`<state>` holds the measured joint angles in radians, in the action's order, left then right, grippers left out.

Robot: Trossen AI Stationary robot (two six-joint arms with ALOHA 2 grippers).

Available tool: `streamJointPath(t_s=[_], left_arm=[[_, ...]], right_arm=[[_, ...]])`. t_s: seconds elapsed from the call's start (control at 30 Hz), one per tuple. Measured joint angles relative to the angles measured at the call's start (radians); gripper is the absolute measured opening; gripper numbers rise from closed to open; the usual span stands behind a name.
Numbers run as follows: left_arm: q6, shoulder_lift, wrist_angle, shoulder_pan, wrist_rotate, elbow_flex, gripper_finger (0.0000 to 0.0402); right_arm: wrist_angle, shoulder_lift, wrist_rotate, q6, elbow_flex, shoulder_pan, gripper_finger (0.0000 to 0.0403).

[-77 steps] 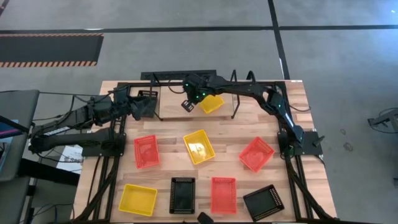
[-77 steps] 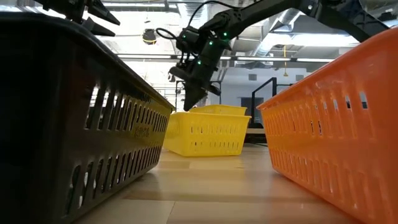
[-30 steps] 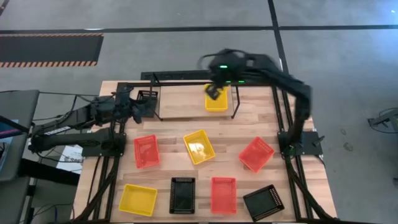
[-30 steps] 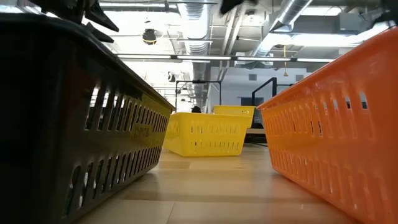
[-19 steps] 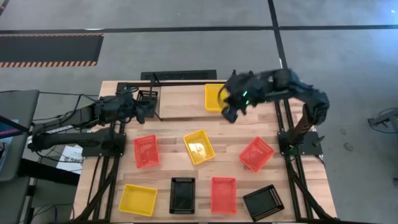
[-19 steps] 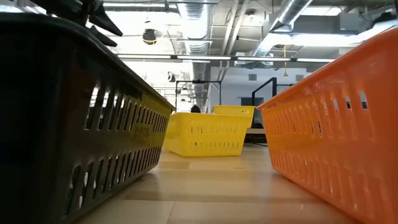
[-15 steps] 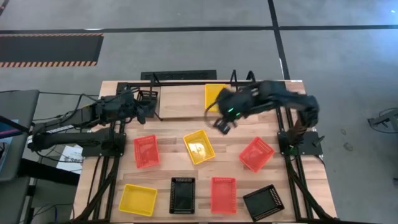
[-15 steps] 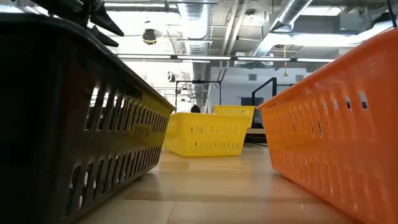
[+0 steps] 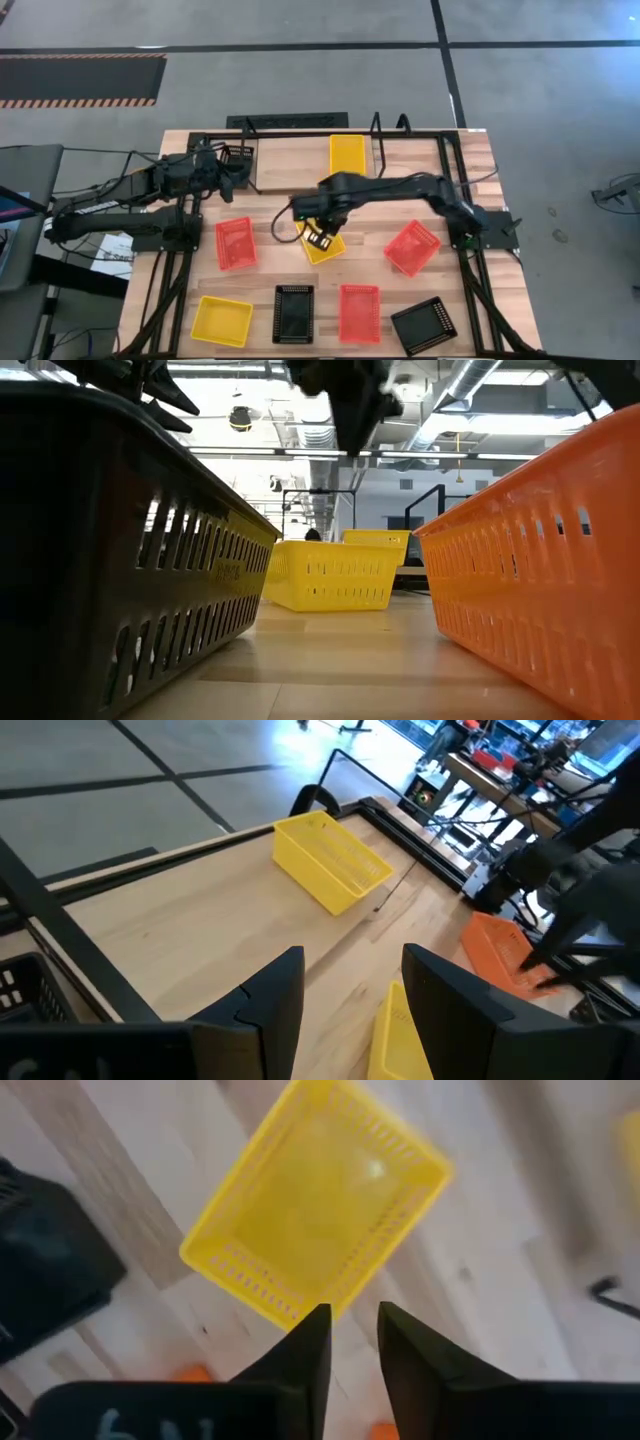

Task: Stack baskets on shelf by color
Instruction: Stack the top yellow basket on the yellow basket on the shelf

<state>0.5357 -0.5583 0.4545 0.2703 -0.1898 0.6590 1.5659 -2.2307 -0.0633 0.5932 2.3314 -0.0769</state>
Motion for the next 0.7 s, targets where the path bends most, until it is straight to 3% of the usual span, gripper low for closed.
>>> streamJointPath(t_s=[0.3,0.53,0.7], left_arm=[[-0.001,0.0,0.0,0.0,0.009,0.0,0.0158],[0.0,0.0,0.0,0.0,0.028,0.0,0.0157],[0.0,0.0,0.0,0.0,0.028,0.0,0.0158]], right_arm=[[-0.013,-0.116,0.065,-0.089,0.0,0.006,0.0154],[0.005,-0.105,0.08,-0.164,0.0,0.011,0.0158],[0.006,-0.022,0.0,-0.114,-0.002,0.044,0.0158]])
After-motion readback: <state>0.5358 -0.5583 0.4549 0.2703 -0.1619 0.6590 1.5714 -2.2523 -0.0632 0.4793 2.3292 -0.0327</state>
